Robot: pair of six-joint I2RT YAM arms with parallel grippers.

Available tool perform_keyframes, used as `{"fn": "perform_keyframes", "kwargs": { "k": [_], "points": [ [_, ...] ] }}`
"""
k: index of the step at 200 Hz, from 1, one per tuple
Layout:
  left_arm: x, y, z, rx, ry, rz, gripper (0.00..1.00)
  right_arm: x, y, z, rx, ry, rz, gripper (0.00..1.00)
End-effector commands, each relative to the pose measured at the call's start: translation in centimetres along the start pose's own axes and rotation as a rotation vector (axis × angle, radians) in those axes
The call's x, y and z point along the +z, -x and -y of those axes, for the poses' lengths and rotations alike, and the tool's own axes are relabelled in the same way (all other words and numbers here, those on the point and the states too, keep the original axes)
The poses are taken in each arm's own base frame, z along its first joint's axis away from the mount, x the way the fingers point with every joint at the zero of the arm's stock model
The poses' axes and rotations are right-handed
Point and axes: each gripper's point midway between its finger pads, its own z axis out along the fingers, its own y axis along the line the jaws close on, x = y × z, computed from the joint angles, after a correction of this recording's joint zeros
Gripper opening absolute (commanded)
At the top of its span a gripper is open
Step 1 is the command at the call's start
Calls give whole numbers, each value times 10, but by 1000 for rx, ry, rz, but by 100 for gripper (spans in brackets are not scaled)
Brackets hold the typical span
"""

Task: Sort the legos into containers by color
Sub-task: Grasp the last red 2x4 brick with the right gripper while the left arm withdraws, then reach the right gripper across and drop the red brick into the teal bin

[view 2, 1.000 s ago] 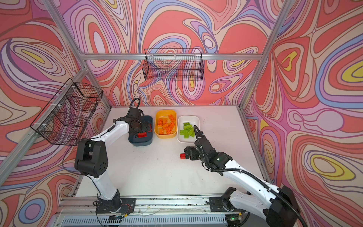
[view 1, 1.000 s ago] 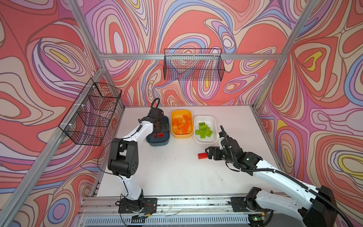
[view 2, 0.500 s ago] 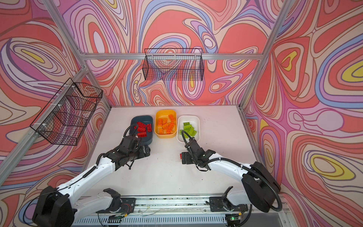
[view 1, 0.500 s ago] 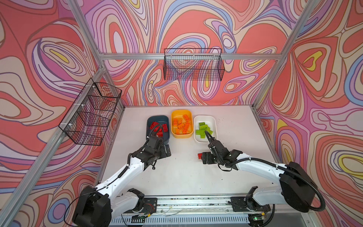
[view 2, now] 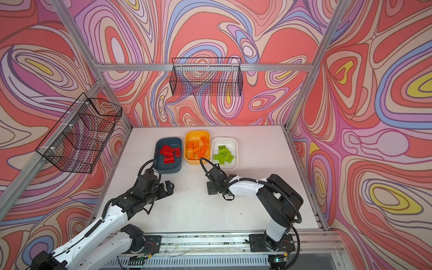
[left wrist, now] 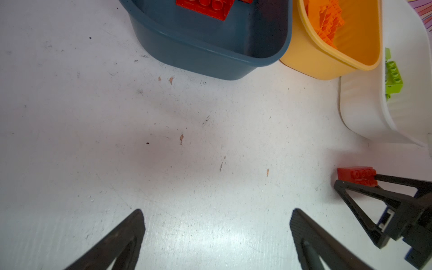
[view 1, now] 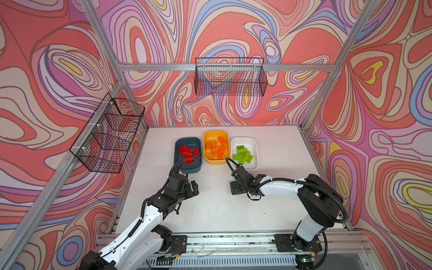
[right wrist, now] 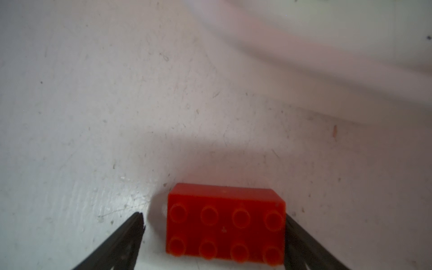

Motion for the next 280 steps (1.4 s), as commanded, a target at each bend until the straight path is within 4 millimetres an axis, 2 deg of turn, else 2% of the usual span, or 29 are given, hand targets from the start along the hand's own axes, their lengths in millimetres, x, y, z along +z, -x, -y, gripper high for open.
{"fn": "perform_keyframes", "kwargs": {
  "k": [1,11,16,25,40,67,72,81,123,127,147,181,213,220,232,240,248,268,280],
  "points": [
    [0,-5,-7,16,25,-10,100,9,1,1,-18,-29,-7,89],
    [1,-6,-8,18,30,-11,100,8,3,-2,-22,-22,-6,79],
    [1,-6,-8,18,31,-11,100,15,-2,-1,-27,-33,-27,70],
    [1,-6,-9,19,33,-11,100,15,-2,-4,-32,-28,-33,57],
    [0,-7,-10,17,33,-9,100,8,3,-13,-45,-18,-29,51],
    [-2,-8,-13,4,30,7,100,-9,21,-42,-60,53,-1,47],
    [-3,-7,-13,2,28,11,100,-22,32,-50,-48,92,31,47],
    [-4,-7,-13,-1,25,18,100,-32,44,-62,-38,143,56,46],
    [-9,-6,-17,-6,28,41,100,-67,114,-117,-49,338,220,46],
    [-9,-6,-17,-5,28,41,100,-58,115,-121,-62,339,212,46],
    [-10,-8,-19,-7,34,41,100,-57,146,-149,-119,380,272,46],
    [-12,-9,-19,-23,21,38,100,-33,187,-189,-195,420,338,46],
    [-17,-9,-23,-29,31,52,100,4,213,-217,-252,422,361,50],
    [-18,-9,-24,-29,34,55,100,11,218,-223,-260,424,362,55],
    [-19,-8,-25,-26,40,60,100,21,225,-231,-272,429,360,72],
    [-20,-8,-26,-25,47,61,100,22,231,-235,-274,432,369,87],
    [-21,-6,-26,-21,50,65,100,19,237,-236,-274,437,380,95],
    [-22,-1,-26,-14,62,80,100,-2,250,-233,-274,443,425,98],
    [-22,4,-25,-9,66,97,100,-15,254,-220,-266,435,444,98]
  ]
}}
